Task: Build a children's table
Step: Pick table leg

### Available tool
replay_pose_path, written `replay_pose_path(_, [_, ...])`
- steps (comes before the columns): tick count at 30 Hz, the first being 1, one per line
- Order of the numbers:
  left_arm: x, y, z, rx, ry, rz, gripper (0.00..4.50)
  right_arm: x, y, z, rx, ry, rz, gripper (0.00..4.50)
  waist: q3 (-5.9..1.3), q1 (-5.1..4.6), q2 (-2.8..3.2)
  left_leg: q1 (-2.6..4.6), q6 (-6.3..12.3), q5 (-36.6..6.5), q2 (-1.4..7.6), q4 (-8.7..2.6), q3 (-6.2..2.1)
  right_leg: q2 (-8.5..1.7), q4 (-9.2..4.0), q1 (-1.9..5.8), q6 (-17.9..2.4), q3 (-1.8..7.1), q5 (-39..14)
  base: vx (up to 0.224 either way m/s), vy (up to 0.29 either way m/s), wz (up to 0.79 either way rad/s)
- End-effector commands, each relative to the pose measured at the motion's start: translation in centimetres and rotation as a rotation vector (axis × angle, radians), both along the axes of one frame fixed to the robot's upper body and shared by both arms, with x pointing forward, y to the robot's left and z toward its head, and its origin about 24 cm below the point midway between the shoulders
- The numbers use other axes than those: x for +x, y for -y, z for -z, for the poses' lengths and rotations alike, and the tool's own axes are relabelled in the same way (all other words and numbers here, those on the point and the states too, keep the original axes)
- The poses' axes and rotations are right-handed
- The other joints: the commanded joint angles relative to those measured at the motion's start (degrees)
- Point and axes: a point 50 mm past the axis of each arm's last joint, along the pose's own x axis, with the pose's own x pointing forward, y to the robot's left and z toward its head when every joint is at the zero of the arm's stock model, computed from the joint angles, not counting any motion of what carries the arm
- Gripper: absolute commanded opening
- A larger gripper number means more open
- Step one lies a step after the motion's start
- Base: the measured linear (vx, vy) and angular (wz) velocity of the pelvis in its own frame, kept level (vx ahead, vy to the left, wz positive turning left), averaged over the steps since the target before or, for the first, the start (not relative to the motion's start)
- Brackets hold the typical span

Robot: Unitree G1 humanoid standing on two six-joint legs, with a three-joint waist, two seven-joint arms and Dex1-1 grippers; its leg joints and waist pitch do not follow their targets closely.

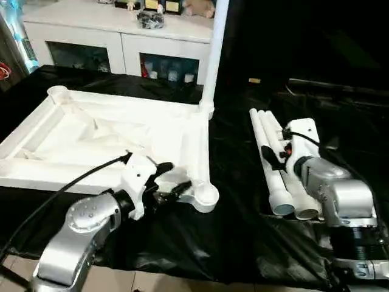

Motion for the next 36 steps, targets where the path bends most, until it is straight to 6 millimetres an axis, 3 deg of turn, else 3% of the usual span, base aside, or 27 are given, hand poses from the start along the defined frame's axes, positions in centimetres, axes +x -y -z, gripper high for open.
replay_pose_path(1, [0.0,0.7,-0.6,0.010,0.020,0.050,3.96,-0.4,0.5,0.0,0.018,-0.053,0.006,4.39,-2.91,0.01,1.01,1.13,-3.91,-17.8,1.45,-5.60,0.33,-1.50,-4.95,0.61,-7.5,1.00,-17.5,0.000,0.000,0.00])
replay_pose_path(8, [0.3,1.0,-0.8,0.035,0.003,0.106,4.07,-1.0,0.4,1.8,0.044,-0.209,-0.033,4.42,-3.42,0.23,1.50,0.69,-4.13,-10.5,1.66,-5.23,0.92,-1.38,-3.95,1.37,-9.7,1.04,-8.2,0.000,0.000,0.00])
replay_pose_path(12, [0.2,1.2,-0.8,0.033,-0.020,0.139,4.07,-1.1,0.0,2.1,0.093,-0.256,-0.056,4.42,-3.72,0.48,1.35,0.84,-3.64,-5.4,1.66,-4.81,1.29,-1.13,-3.22,1.78,-11.3,1.02,-0.5,0.000,0.000,0.00])
replay_pose_path(16, [0.0,1.3,-1.0,0.035,-0.026,0.152,4.07,-1.2,-0.4,2.5,0.111,-0.308,-0.070,4.42,-3.31,0.63,1.23,1.15,-3.46,-7.9,1.87,-5.04,1.56,-1.21,-3.64,1.49,-11.6,1.13,-4.1,0.000,0.000,0.00])
replay_pose_path(17, [-0.1,1.4,-1.0,0.036,-0.025,0.152,4.07,-1.2,-0.4,2.6,0.115,-0.315,-0.070,4.42,-3.27,0.62,0.54,1.11,-3.39,-8.5,1.89,-5.10,1.62,-1.25,-3.84,1.57,-11.5,1.10,-5.4,0.000,0.000,0.00])
replay_pose_path(19, [-0.2,1.3,-1.0,0.039,-0.025,0.149,4.07,-1.0,-0.6,2.7,0.151,-0.327,-0.080,4.42,-3.13,0.81,0.90,1.31,-3.79,-10.2,1.98,-5.20,1.60,-1.42,-4.00,1.25,-11.0,1.17,-8.8,0.000,0.000,0.00])
replay_pose_path(21, [-0.3,1.3,-1.0,0.039,-0.028,0.149,4.07,-0.9,-0.8,2.9,0.169,-0.344,-0.094,4.42,-3.11,0.89,0.51,1.34,-4.06,-11.5,2.06,-5.32,1.55,-1.49,-4.20,1.15,-10.3,1.12,-11.2,0.000,0.000,0.00])
replay_pose_path(27, [-0.5,1.3,-1.1,0.048,-0.027,0.150,4.07,-0.5,-1.0,3.4,0.165,-0.381,-0.118,4.42,-3.15,1.35,0.67,1.22,-4.47,-10.7,2.05,-5.34,1.58,-1.52,-4.16,1.04,-9.6,1.14,-11.4,0.000,0.000,0.00])
replay_pose_path(28, [-0.5,1.3,-1.1,0.050,-0.024,0.150,4.13,-0.4,-1.0,3.6,0.168,-0.397,-0.119,4.26,-3.19,1.41,0.39,1.16,-4.33,-9.8,2.03,-5.28,1.67,-1.47,-4.11,1.09,-9.7,1.14,-10.3,0.000,0.000,0.00])
replay_pose_path(36, [-0.8,1.7,-1.4,0.069,-0.035,0.197,4.13,0.0,-0.9,4.1,0.175,-0.424,-0.108,3.67,-3.29,1.60,0.48,1.12,-4.15,-8.5,1.93,-5.23,1.79,-1.43,-3.91,1.17,-10.2,1.07,-8.6,0.000,0.000,0.00])
